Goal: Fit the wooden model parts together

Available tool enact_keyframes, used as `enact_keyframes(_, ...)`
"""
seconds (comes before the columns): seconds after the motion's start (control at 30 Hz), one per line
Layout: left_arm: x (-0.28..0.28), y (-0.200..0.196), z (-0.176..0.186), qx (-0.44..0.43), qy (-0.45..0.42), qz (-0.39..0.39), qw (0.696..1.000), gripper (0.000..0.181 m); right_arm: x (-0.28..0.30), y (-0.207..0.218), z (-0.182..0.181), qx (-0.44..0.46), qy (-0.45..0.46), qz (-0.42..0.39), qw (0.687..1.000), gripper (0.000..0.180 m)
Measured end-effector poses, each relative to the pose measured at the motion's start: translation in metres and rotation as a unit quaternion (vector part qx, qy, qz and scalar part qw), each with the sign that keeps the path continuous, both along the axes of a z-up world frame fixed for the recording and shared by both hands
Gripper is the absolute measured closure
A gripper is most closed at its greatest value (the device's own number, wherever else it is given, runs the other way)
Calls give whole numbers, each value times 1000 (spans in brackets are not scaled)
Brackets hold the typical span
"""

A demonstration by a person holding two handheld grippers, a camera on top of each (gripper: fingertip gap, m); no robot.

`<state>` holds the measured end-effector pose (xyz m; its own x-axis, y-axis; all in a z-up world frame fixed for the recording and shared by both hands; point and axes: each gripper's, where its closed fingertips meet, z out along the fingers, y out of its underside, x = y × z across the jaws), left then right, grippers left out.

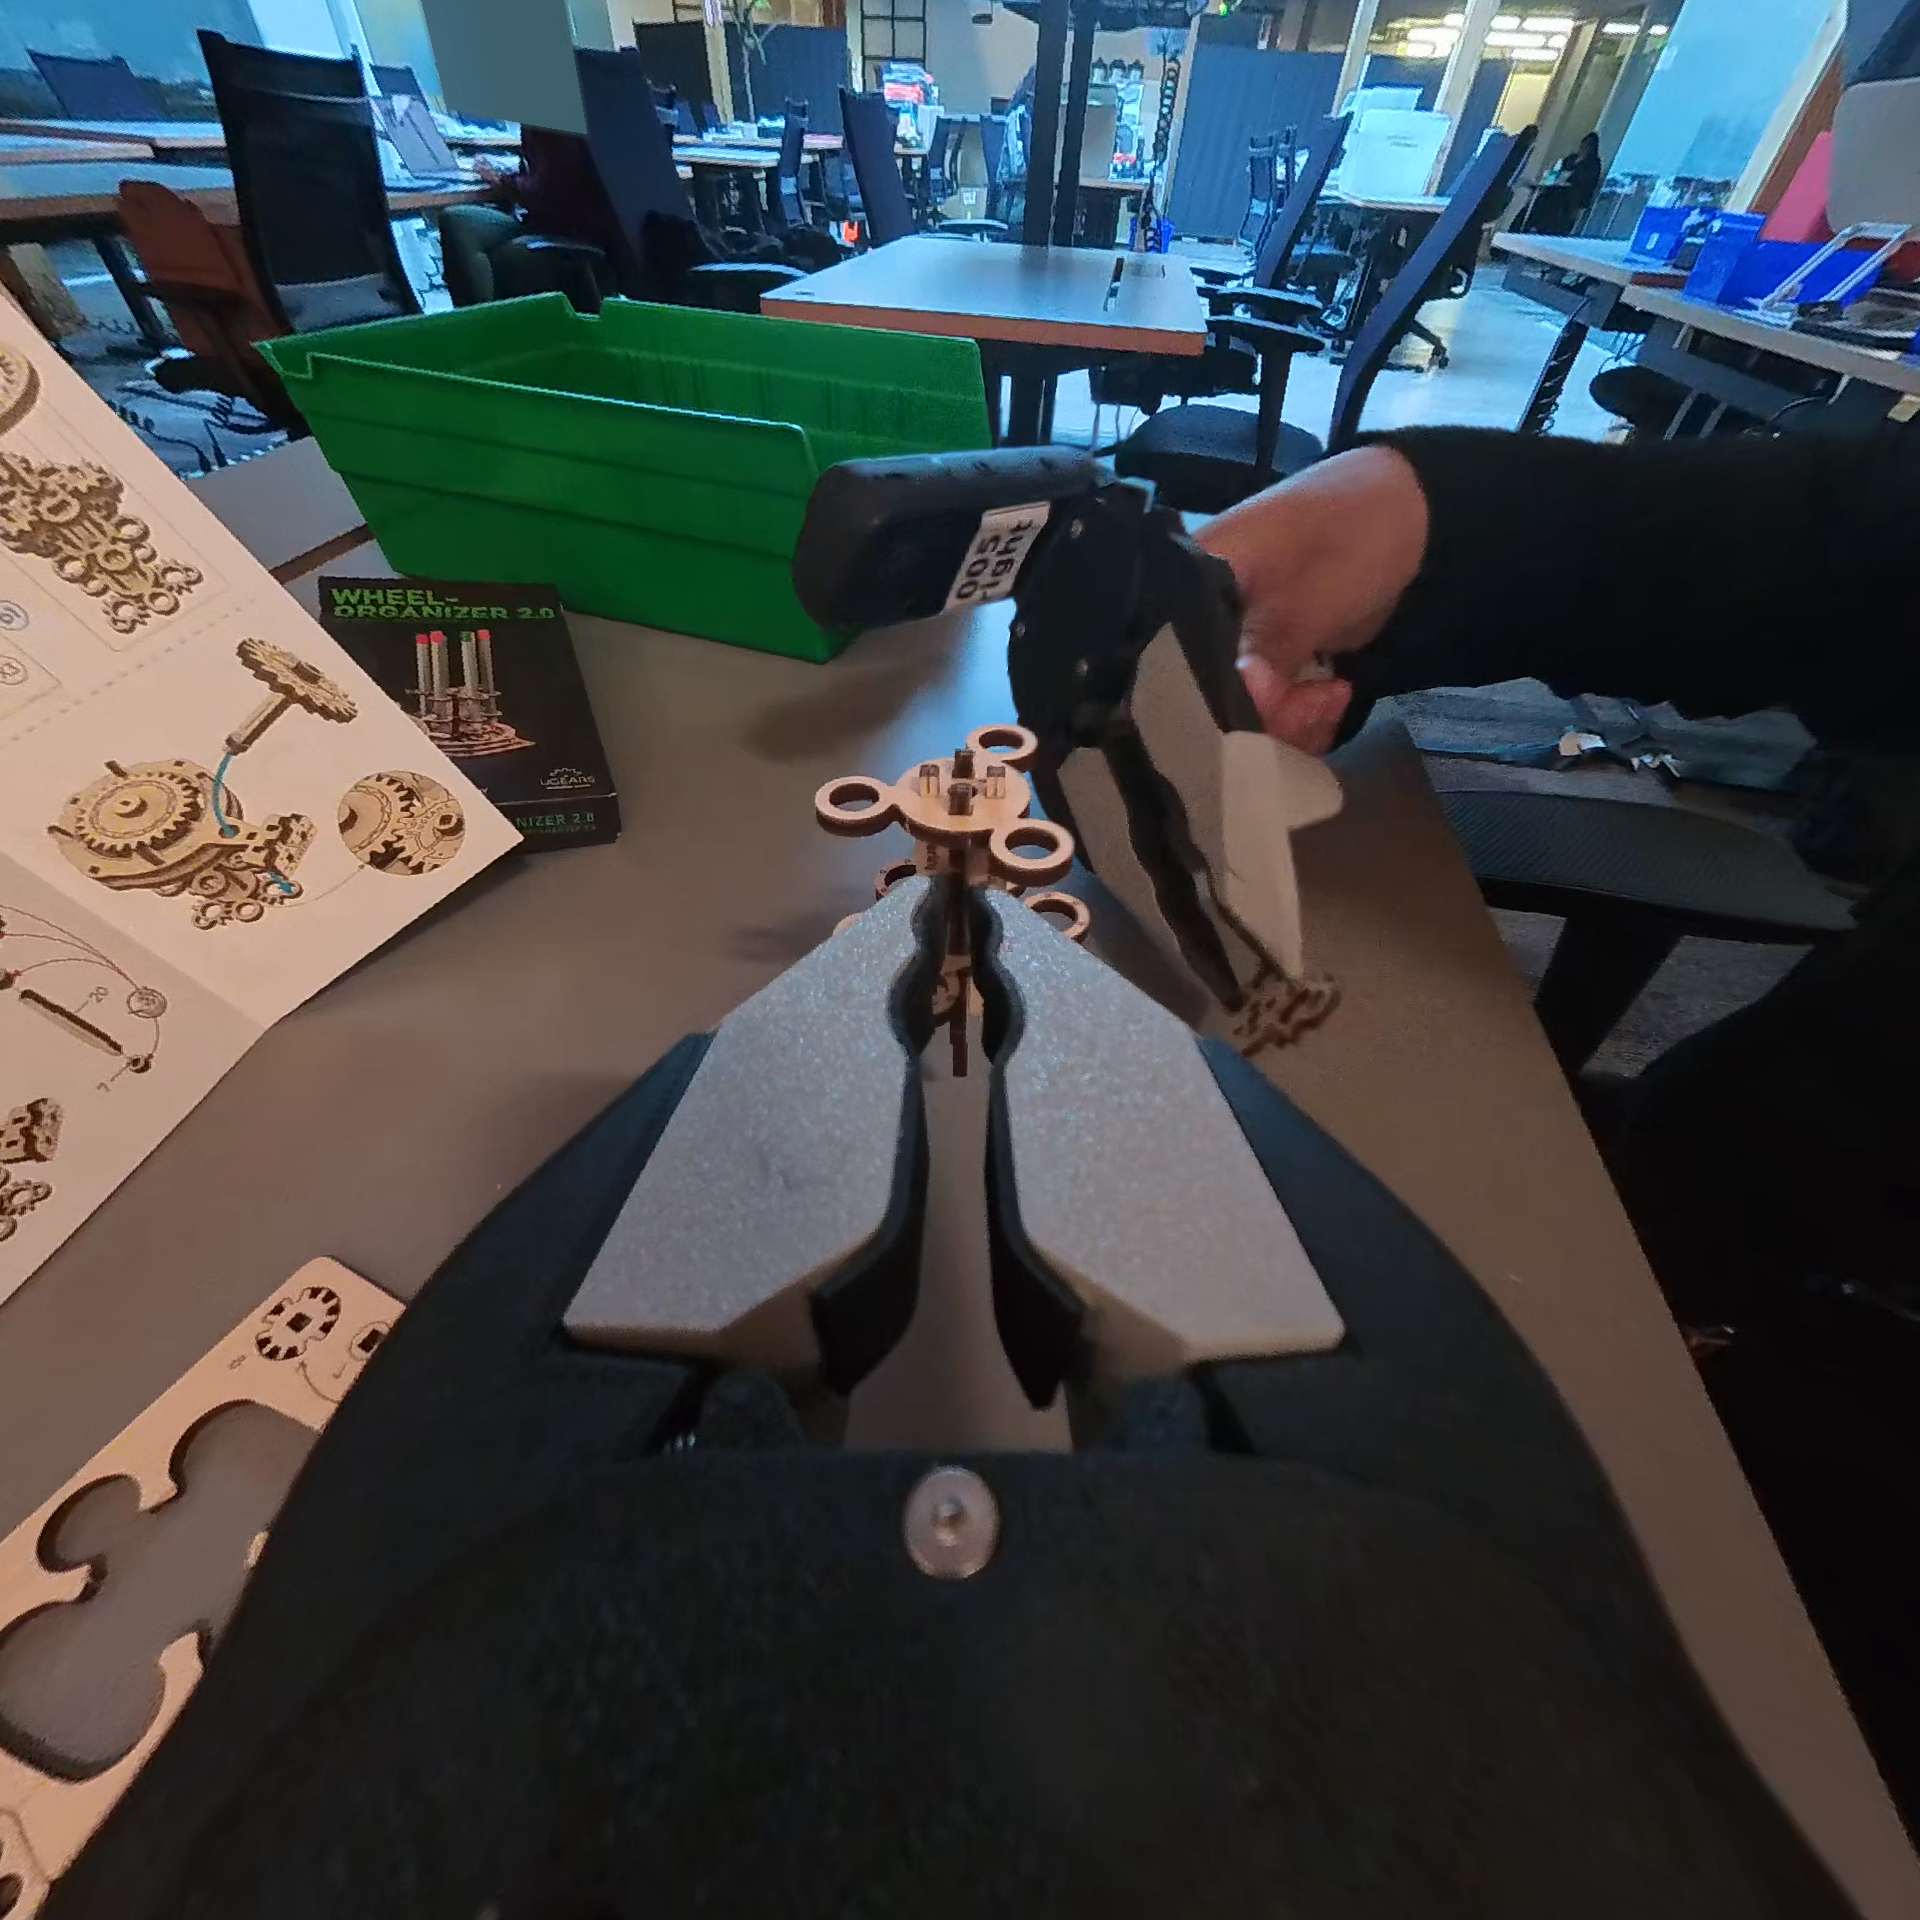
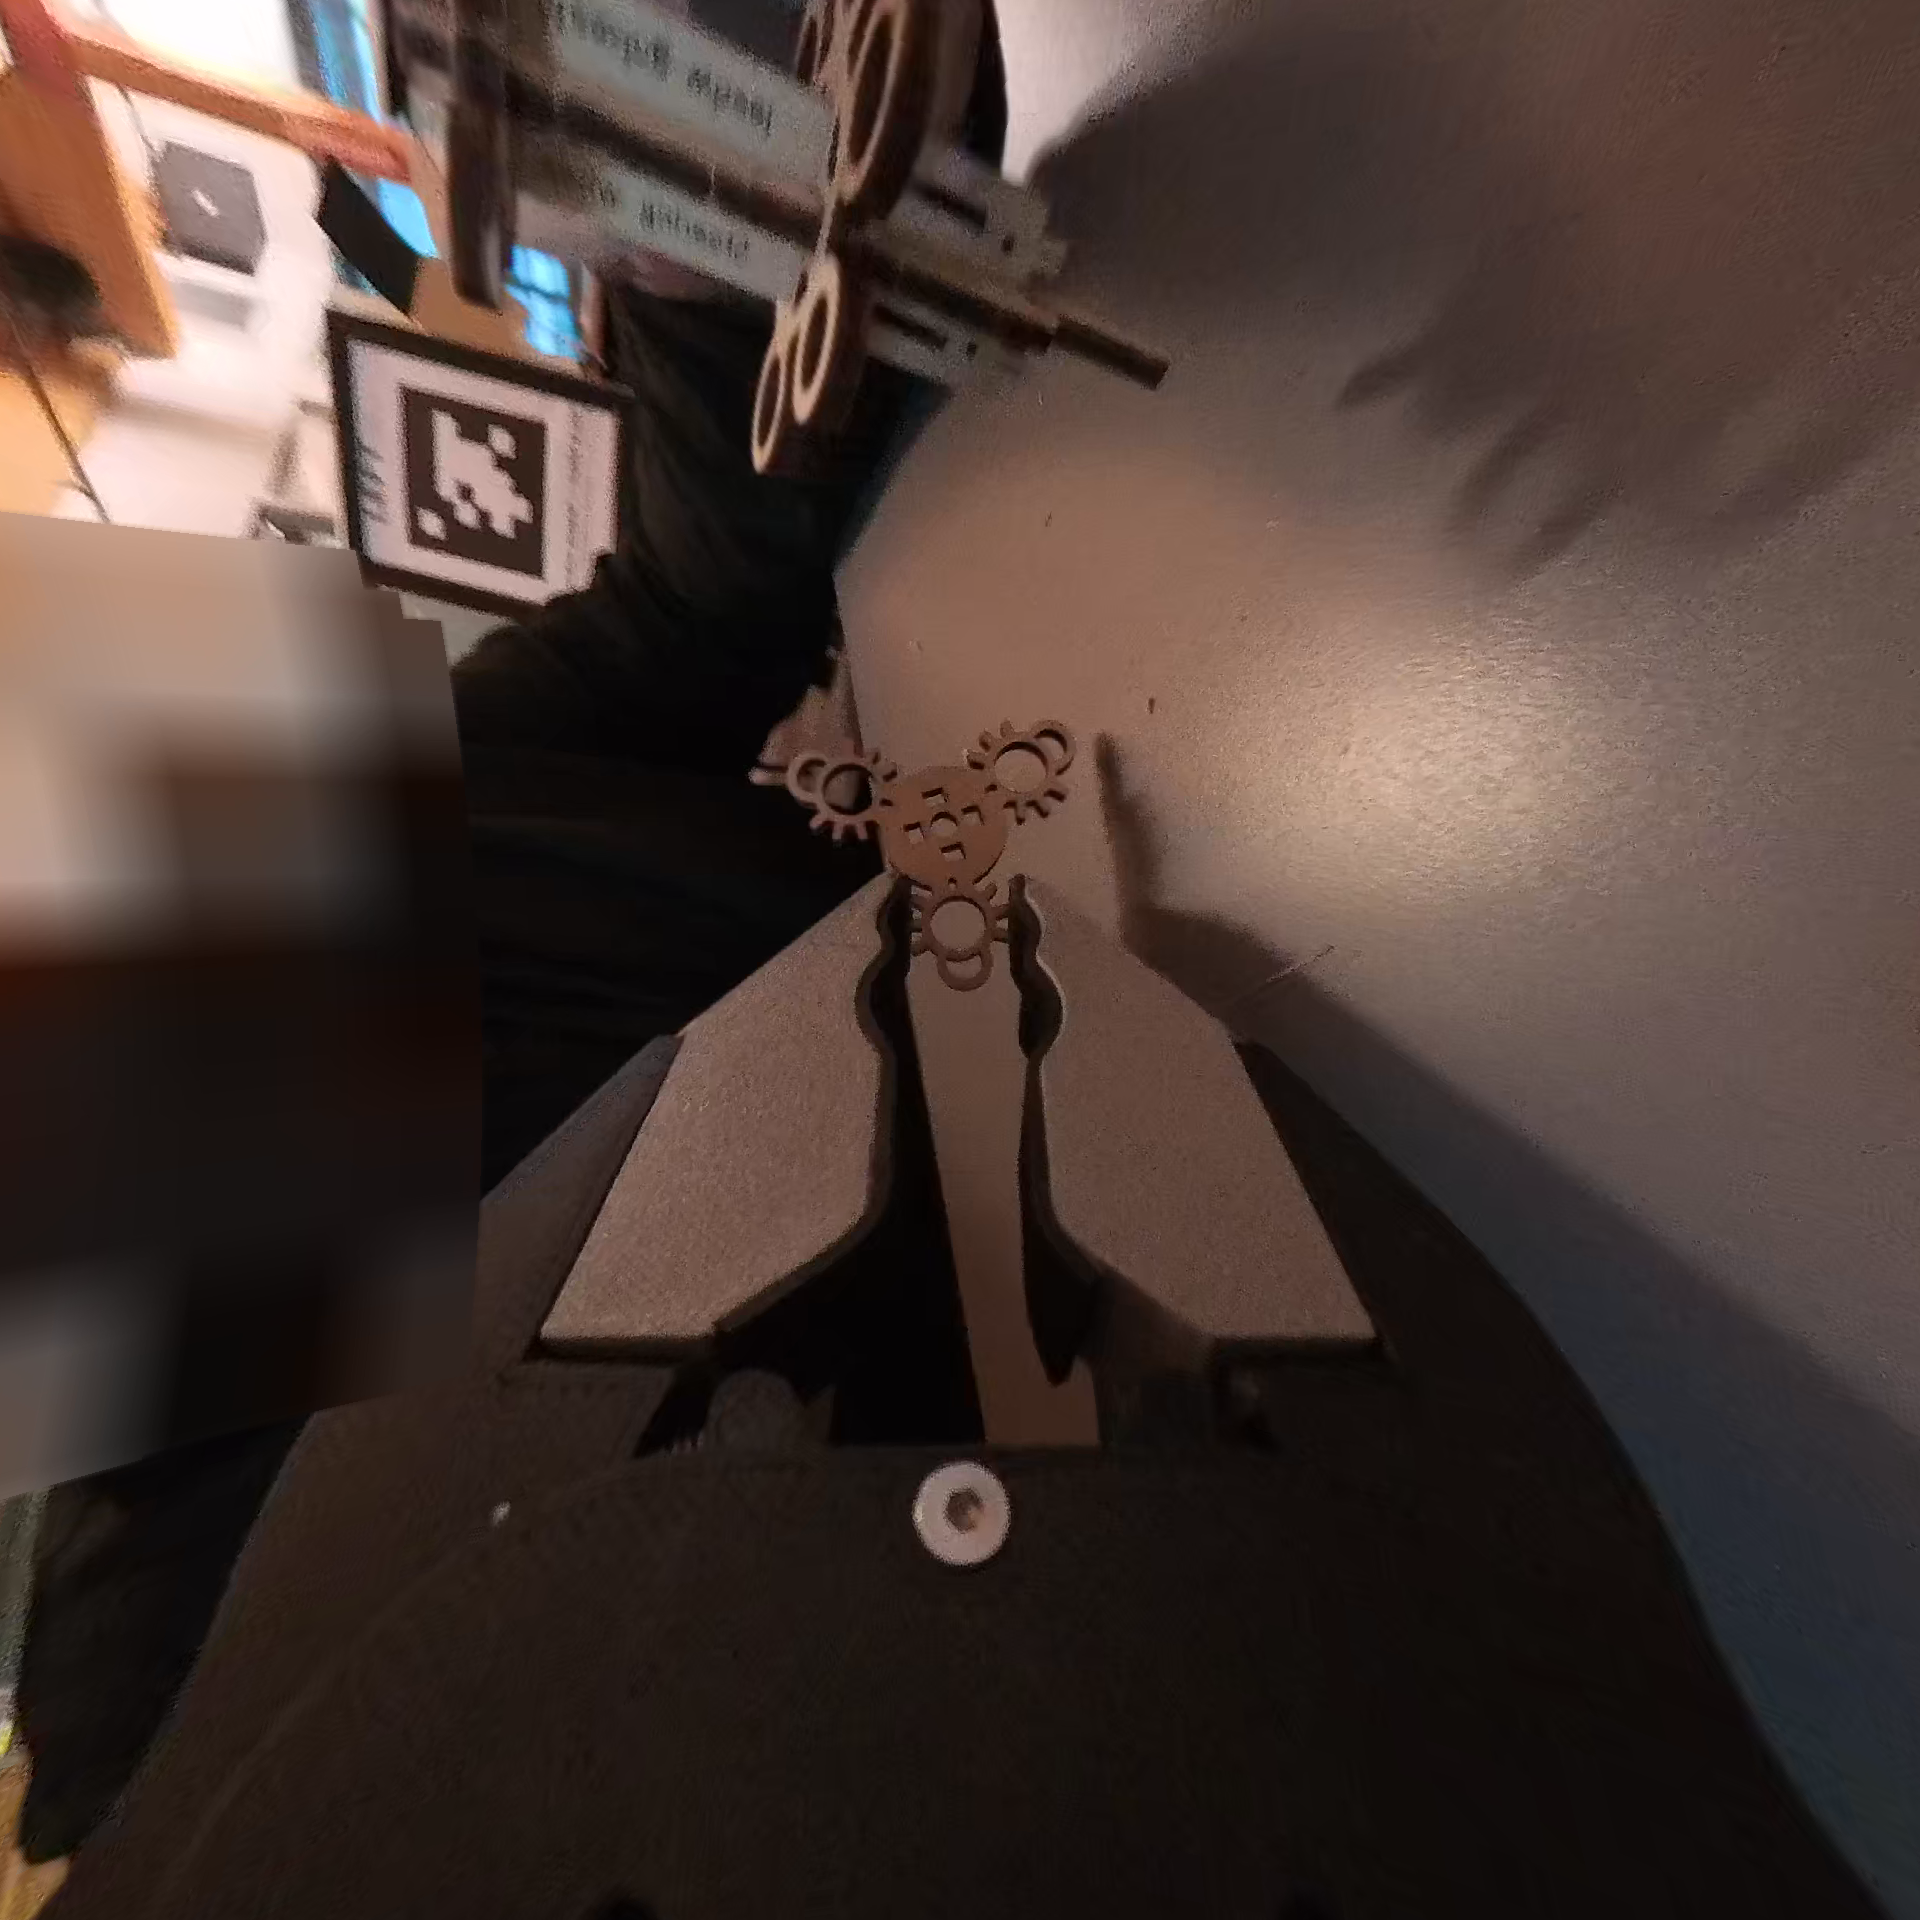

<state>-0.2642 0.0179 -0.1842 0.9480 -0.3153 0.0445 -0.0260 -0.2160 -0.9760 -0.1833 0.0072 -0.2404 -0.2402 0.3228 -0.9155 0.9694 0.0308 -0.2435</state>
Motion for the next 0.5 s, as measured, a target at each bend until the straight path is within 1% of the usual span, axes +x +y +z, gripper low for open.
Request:
enact_keyframes(0.07, -1, 0, 0, -1, -3, 0, 1000, 180, -6, 6, 4, -16, -5, -17, 1000, 165)
enact_keyframes(0.2, -1, 1, -2, -4, -1, 1, 1000, 180, -17, 31, -11, 50, 1, -52, 997, 164)
enact_keyframes(0.3, -1, 1, -2, -4, -2, 0, 1000, 180, -22, 41, -12, 60, 6, -70, 996, 164)
enact_keyframes(0.37, -1, 0, -2, -5, -2, 0, 1000, 180, -28, 51, -18, 93, 21, -88, 992, 162)
enact_keyframes(0.43, -1, 0, -3, -7, 1, -1, 1000, 180, -33, 58, -18, 108, 37, -102, 988, 165)
enact_keyframes(0.5, -2, 0, -3, -7, 9, 4, 1000, 180, -34, 62, -15, 131, 71, -100, 984, 157)
